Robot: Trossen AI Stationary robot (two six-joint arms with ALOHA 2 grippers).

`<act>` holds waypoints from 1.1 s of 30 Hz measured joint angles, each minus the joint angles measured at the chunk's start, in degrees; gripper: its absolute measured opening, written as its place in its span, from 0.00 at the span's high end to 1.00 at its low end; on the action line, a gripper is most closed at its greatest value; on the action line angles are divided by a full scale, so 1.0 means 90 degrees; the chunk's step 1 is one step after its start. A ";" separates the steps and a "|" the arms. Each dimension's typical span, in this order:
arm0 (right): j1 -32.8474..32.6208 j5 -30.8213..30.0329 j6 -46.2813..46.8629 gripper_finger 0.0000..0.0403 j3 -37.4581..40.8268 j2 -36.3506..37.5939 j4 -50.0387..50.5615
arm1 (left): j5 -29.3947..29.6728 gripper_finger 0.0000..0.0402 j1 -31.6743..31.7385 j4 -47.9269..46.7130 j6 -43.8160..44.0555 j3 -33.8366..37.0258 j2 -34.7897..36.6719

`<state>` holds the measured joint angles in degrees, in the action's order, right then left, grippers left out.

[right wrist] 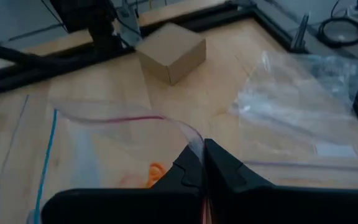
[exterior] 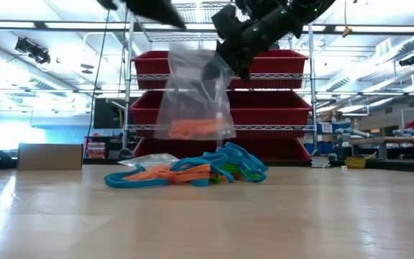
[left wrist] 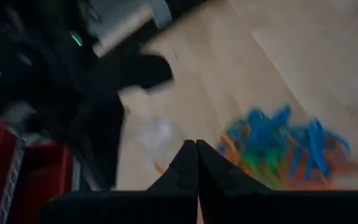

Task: Sort rubber bands
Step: Put the orange rubber band into the transparent zip bag

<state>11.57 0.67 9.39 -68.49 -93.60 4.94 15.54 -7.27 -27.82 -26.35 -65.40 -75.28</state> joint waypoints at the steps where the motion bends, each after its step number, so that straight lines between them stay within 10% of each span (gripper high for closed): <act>1: 0.0000 0.0000 0.0002 1.00 0.0000 0.0000 0.0077 | 0.0001 1.00 0.0000 -0.0235 0.0148 0.0063 -0.0004; 7: -0.0007 -0.0024 0.0007 1.00 0.0000 0.0000 0.0328 | -0.0273 0.90 0.0063 0.0003 0.0982 0.1554 -0.0011; 19: -0.0019 -0.0019 0.0080 1.00 0.0000 0.0000 0.0238 | -0.1091 0.48 0.0544 0.4535 0.1991 0.4696 -0.0155; 33: -0.0017 0.0010 0.0080 1.00 0.0000 0.0000 0.0086 | -0.2190 0.45 0.1133 0.6859 0.2133 0.4847 -0.2253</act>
<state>11.42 0.75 10.11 -68.49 -93.60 5.72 -4.16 2.93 33.91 -7.15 -21.78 -95.55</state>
